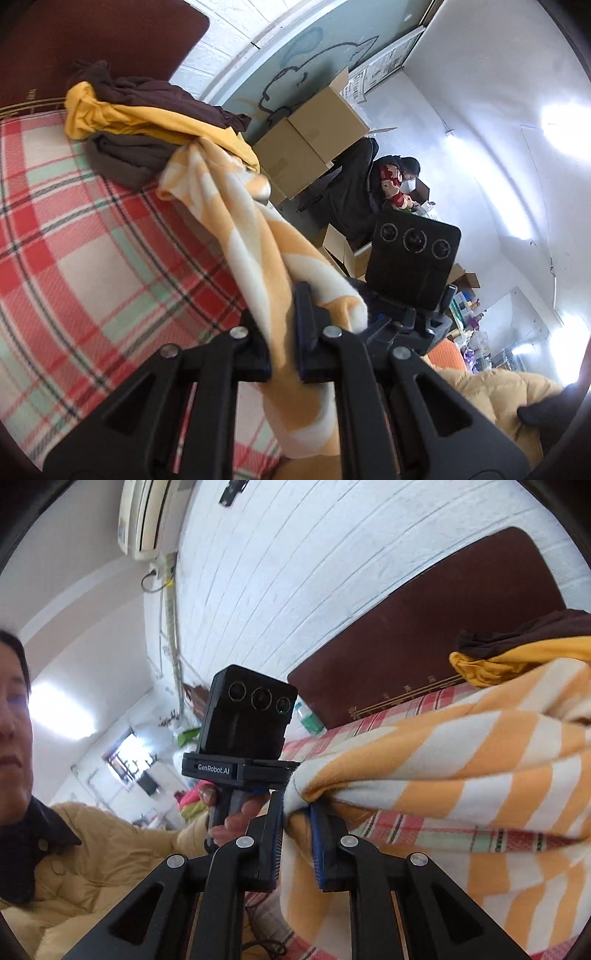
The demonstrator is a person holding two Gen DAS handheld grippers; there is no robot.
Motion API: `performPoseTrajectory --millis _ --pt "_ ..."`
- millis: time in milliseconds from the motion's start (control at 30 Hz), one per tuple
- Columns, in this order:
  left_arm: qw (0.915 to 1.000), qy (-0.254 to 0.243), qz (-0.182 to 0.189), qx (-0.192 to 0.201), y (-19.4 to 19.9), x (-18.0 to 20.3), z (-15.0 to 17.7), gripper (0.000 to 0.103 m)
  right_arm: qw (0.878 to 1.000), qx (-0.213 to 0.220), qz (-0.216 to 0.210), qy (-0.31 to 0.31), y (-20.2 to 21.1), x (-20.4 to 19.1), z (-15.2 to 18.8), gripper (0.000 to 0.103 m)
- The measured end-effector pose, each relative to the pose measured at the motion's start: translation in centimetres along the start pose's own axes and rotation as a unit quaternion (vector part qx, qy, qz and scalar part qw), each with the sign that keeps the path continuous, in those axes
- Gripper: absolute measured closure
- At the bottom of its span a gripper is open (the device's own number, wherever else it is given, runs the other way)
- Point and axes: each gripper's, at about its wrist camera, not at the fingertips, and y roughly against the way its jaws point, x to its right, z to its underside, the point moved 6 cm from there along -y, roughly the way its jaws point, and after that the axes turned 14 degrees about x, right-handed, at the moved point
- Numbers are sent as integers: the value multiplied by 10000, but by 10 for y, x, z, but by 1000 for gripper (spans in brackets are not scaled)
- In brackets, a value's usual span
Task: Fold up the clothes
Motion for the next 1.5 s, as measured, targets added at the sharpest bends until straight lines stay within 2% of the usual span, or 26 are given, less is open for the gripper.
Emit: performPoseTrajectory --millis 133,300,467,733,767,800,833,867,900,933,967,1067,1133,1200,1267,1367,1400,1467,1500 --pt "9997 -2 -204 98 41 1 20 94 9989 -352 -287 116 -27 -23 23 90" --pt "9978 -11 -602 294 100 -5 43 93 9922 -966 -720 310 -97 -66 67 89" --pt "9923 -300 -1114 447 168 -7 54 91 9793 -1561 -1247 335 -174 -96 112 87" --pt "9744 -398 -2078 767 273 -28 67 88 9605 -2045 -1865 306 -284 -152 152 87" --pt "9714 -330 -2195 843 287 -35 70 87 9571 -2123 -1954 263 -297 -158 158 87" --pt "9685 -270 -2310 886 295 -43 73 80 9547 -2243 -1936 280 -311 -160 167 87" --pt "9661 -196 -2409 902 303 -50 78 77 9526 -2384 -1862 327 -325 -160 178 84" --pt "9636 -112 -2511 911 309 -59 83 69 9507 -2563 -1711 344 -335 -155 188 72" --pt "9612 -41 -2613 879 312 -71 91 66 9485 -2760 -1519 345 -342 -148 197 65" --pt "9587 30 -2713 847 315 -82 100 66 9472 -2883 -1335 434 -339 -139 200 53" --pt "9552 44 -2861 759 315 -91 109 66 9463 -2967 -1154 568 -330 -129 200 47" --pt "9483 105 -3131 509 314 -113 129 66 9402 -3210 -609 968 -303 -99 198 44" --pt "9482 235 -3130 496 314 -125 138 65 9378 -3253 -211 1194 -279 -77 187 41" --pt "9460 264 -3175 600 315 -130 137 59 9432 -3018 283 1361 -247 -50 155 38" --pt "9435 260 -3230 693 315 -134 134 48 9454 -2695 867 1617 -215 -23 121 22" --pt "9358 85 -3452 707 316 -136 128 44 9335 -2466 1880 1802 -193 28 88 22" --pt "9325 73 -3545 681 316 -139 126 42 9286 -2464 2085 1828 -190 44 83 22" --pt "9256 51 -3732 628 316 -145 122 38 9215 -2635 2152 1874 -196 61 82 22" --pt "9253 60 -3745 601 315 -147 120 38 9180 -2737 2155 1895 -199 68 83 22"
